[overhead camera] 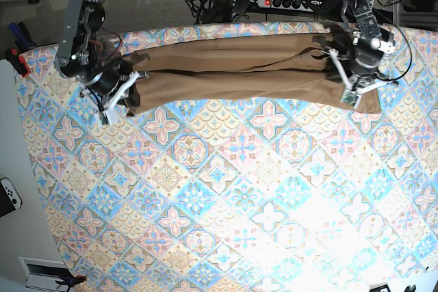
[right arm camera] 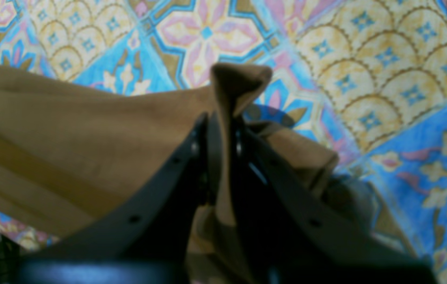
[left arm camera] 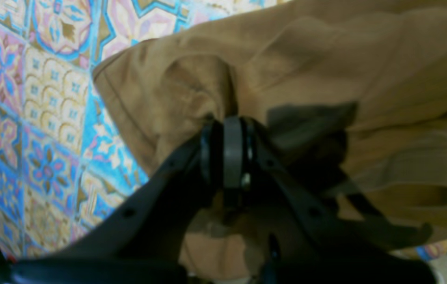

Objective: Layout the t-shirt on the table in an organized manner, then fold the t-shirt properly
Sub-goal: 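Lay the folded hem onto the shoulder edge and adjust with both grippers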

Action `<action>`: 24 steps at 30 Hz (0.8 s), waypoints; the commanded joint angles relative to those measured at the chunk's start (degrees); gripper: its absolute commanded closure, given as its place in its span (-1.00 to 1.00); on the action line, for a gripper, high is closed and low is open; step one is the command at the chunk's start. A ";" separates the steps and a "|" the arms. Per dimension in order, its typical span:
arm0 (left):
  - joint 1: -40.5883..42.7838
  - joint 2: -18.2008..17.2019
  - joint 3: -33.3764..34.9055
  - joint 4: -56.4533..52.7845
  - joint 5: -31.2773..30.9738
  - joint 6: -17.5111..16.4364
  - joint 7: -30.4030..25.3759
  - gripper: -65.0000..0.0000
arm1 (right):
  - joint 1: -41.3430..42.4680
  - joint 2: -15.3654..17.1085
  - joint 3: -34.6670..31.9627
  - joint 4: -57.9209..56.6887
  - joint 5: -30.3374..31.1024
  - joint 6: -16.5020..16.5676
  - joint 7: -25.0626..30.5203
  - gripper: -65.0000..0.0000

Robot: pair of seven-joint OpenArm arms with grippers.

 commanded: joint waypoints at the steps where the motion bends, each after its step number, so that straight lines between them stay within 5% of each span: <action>1: -0.20 -0.62 -1.57 0.95 0.53 0.49 0.07 1.00 | -0.79 0.49 0.21 1.06 0.54 0.29 0.77 1.00; 14: 1.03 -0.53 -2.45 0.15 0.97 0.49 0.25 1.00 | -1.49 0.40 0.12 -2.46 0.54 0.29 0.33 1.00; 19: 1.47 1.05 -0.95 0.15 6.33 0.49 0.25 1.00 | -1.41 0.40 -3.04 -2.89 0.54 0.29 0.33 1.00; 24: 0.94 4.13 -0.78 0.24 13.19 0.49 -0.10 0.49 | -1.32 0.40 -4.98 -2.81 0.54 0.29 0.33 0.76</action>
